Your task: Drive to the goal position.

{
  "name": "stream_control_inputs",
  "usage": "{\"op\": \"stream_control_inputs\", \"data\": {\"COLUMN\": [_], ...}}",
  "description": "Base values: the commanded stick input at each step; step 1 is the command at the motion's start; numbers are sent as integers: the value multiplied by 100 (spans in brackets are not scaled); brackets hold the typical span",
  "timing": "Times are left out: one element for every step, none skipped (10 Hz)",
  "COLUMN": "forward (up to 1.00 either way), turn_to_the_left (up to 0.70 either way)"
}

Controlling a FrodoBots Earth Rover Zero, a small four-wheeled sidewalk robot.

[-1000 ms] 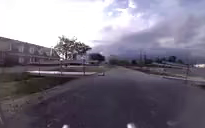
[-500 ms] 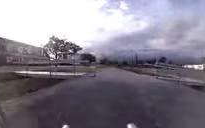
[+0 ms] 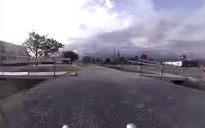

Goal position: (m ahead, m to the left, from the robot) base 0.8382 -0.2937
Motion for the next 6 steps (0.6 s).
{"op": "stream_control_inputs", "data": {"forward": [70, 70, 70, 70, 70, 70], "turn_to_the_left": [-3, -1, -1, -1, -1, -1]}}
